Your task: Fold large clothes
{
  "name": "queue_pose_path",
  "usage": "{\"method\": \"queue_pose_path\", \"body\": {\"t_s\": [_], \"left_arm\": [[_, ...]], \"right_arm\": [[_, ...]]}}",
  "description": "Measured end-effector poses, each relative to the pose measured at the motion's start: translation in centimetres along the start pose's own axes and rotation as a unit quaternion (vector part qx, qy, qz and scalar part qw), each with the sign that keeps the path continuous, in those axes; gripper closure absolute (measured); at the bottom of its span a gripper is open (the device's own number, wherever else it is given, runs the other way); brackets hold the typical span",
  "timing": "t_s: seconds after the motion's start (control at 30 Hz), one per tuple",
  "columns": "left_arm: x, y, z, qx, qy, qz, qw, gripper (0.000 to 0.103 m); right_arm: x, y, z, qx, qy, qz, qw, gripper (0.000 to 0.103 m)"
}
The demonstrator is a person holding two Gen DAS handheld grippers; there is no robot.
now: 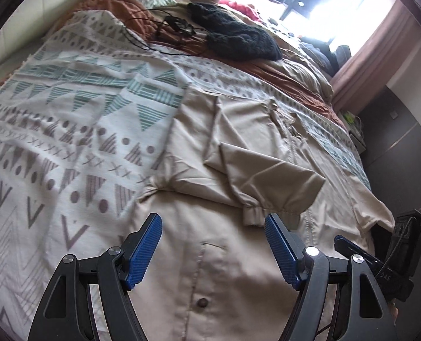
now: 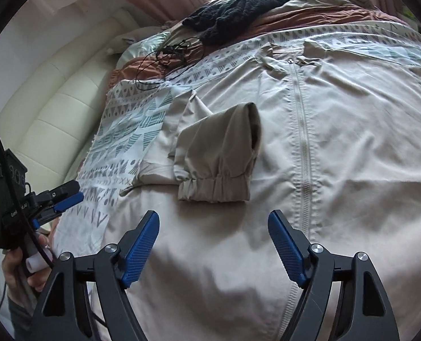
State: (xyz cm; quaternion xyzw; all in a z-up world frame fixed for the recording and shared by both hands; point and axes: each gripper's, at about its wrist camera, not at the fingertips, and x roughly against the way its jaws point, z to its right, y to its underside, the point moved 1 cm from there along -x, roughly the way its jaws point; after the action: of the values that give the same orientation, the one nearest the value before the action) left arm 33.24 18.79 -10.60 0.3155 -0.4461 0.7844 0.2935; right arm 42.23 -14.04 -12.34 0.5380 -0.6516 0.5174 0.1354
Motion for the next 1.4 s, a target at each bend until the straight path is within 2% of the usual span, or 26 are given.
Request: {"method": "queue_pose_path", "body": {"t_s": [0.2, 0.37, 0.53, 0.57, 0.63, 0.73, 0.77, 0.83, 0.87, 0.97, 1.17, 1.4], "left_arm": [[1.9, 0.6, -5.6, 0.038, -0.045, 0.018, 0.9981, 0.027], [2.6, 1.3, -8.7, 0.062, -0.061, 0.021, 0.996, 0.027], [2.9, 2.0, -11.1, 0.089, -0.073, 0.023, 0.9931, 0.027], [2.8, 2.2, -11.5, 0.095, -0.075, 0.022, 0.9924, 0.027], [2.6, 2.4, -12.3, 0.106, -0.077, 0.019, 0.9912, 0.027], [2.3, 2.6, -12.9, 0.119, -0.074, 0.016, 0.9901, 0.027], [2.3, 2.7, -12.8, 0.119, -0.073, 0.016, 0.9902, 0.027], [2.2, 2.6, -12.6, 0.114, -0.072, 0.016, 0.9907, 0.027], [2.2, 2.5, -12.4, 0.111, -0.071, 0.017, 0.9911, 0.027], [2.1, 2.2, -11.7, 0.103, -0.069, 0.021, 0.992, 0.027], [0.6, 1.2, -10.0, 0.085, -0.07, 0.021, 0.9937, 0.027], [-1.1, 0.2, -8.1, 0.059, -0.074, 0.017, 0.9954, 0.029]], "right_arm": [[-4.0, -1.5, -3.1, 0.049, 0.005, -0.027, 0.998, 0.024], [-8.5, -2.4, -4.5, 0.089, 0.033, -0.051, 0.994, 0.024], [-12.5, -2.3, -4.4, 0.091, 0.053, -0.083, 0.991, 0.024], [-13.2, -2.1, -4.6, 0.097, 0.061, -0.089, 0.989, 0.024], [-14.3, -1.7, -5.2, 0.118, 0.082, -0.096, 0.985, 0.015], [-15.6, -1.5, -5.8, 0.149, 0.126, -0.099, 0.976, 0.015], [-15.7, -1.5, -5.9, 0.155, 0.137, -0.096, 0.974, 0.017], [-15.5, -1.8, -5.7, 0.16, 0.167, -0.082, 0.969, 0.058], [-15.2, -2.3, -5.4, 0.157, 0.183, -0.079, 0.967, 0.087], [-12.6, -3.8, -3.8, 0.101, 0.109, -0.066, 0.987, 0.092], [-5.0, -5.9, -3.2, 0.073, 0.055, -0.009, 0.996, 0.092], [2.5, -8.8, -1.3, 0.036, 0.034, 0.05, 0.998, 0.093]]}}
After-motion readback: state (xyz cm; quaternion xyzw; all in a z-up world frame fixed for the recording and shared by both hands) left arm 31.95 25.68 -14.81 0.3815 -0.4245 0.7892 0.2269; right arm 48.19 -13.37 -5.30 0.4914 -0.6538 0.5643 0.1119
